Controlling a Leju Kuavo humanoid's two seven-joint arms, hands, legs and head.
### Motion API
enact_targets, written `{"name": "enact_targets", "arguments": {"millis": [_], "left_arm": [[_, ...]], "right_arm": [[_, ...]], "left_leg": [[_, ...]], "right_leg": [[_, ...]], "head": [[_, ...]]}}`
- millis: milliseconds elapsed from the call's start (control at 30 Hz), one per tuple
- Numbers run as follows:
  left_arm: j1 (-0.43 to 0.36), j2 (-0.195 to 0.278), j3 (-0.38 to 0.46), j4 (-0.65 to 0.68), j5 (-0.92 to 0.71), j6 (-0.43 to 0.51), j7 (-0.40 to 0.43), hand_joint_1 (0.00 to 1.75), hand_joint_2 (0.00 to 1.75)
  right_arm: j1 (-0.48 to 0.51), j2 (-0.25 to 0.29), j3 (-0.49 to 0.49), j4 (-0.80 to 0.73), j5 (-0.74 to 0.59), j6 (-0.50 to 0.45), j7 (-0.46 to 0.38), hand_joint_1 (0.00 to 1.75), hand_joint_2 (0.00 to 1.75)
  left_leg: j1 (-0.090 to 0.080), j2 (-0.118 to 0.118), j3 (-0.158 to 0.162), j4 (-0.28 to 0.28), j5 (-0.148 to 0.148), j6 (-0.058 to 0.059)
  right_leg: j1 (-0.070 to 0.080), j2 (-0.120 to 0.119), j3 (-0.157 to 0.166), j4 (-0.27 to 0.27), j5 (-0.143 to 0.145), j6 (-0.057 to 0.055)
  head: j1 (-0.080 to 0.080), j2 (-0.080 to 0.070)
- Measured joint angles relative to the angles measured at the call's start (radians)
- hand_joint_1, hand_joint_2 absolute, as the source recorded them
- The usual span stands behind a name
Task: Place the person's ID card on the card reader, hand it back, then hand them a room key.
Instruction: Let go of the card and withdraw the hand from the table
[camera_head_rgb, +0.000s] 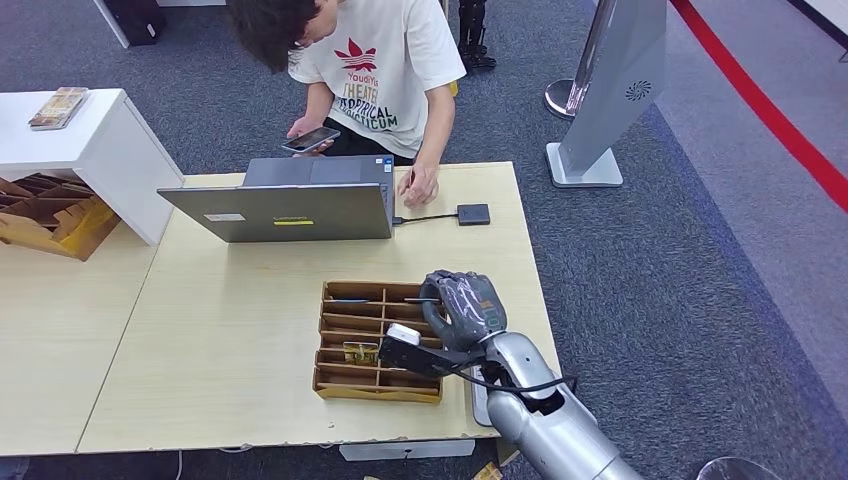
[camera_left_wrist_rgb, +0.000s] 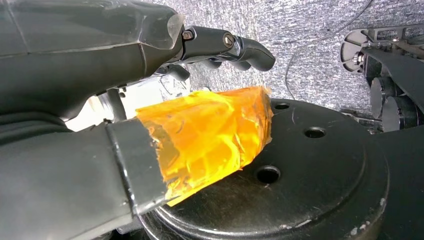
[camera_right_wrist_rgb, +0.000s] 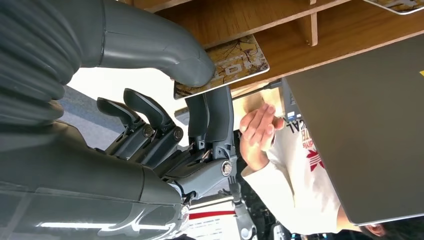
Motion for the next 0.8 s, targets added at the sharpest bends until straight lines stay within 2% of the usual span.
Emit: {"name": "enact_targets", "arguments": {"millis": [200,267,433,500,633,800], "left_arm": [[0.0,0.0,0.0,0.0,0.0,0.0,0.0,0.0,0.0],[0.001,0.0,0.0,0.0,0.001,0.001,-0.003,0.0,0.0],[0.004,-0.002,0.0,0.0,0.001,0.015,-0.017,0.0,0.0],[0.005,-0.004,0.0,0.0,0.001,0.023,-0.02,0.0,0.0],[0.005,-0.007,0.0,0.0,0.001,0.031,-0.022,0.0,0.0],[0.005,-0.012,0.001,0.0,0.001,0.036,-0.026,0.0,0.0]], "right_arm": [[0.001,0.0,-0.012,-0.005,-0.006,-0.003,-0.003,1.75,1.75],[0.023,0.0,-0.034,-0.071,-0.092,-0.021,-0.044,1.75,1.75],[0.122,0.002,-0.145,-0.393,-0.502,-0.109,-0.239,1.75,1.75],[0.16,0.008,-0.196,-0.525,-0.623,-0.143,-0.295,1.75,1.75],[0.216,0.014,-0.266,-0.706,-0.705,-0.162,-0.334,1.75,1.75],[0.247,0.02,-0.3,-0.786,-0.73,-0.16,-0.36,1.75,1.75]], "left_leg": [[0.0,0.0,0.0,0.0,0.0,0.0],[0.0,0.0,0.0,0.0,0.0,0.0],[0.0,-0.001,-0.001,0.0,0.0,0.0],[0.0,-0.001,-0.001,0.0,-0.001,0.0],[0.0,0.0,-0.001,0.0,-0.001,0.0],[0.0,0.0,-0.001,0.0,0.0,0.0]], "right_leg": [[0.0,0.0,0.0,0.0,0.0,0.0],[0.0,0.0,0.0,0.0,0.0,0.0],[0.0,-0.001,0.0,0.0,0.0,0.0],[0.0,-0.001,0.0,0.0,0.0,0.0],[0.0,-0.001,0.0,0.0,0.0,0.0],[0.0,0.0,0.0,0.0,0.0,0.0]], "head": [[0.0,0.0],[0.0,0.0],[0.0,0.0],[0.0,0.0],[0.0,0.0],[0.0,0.0]]}}
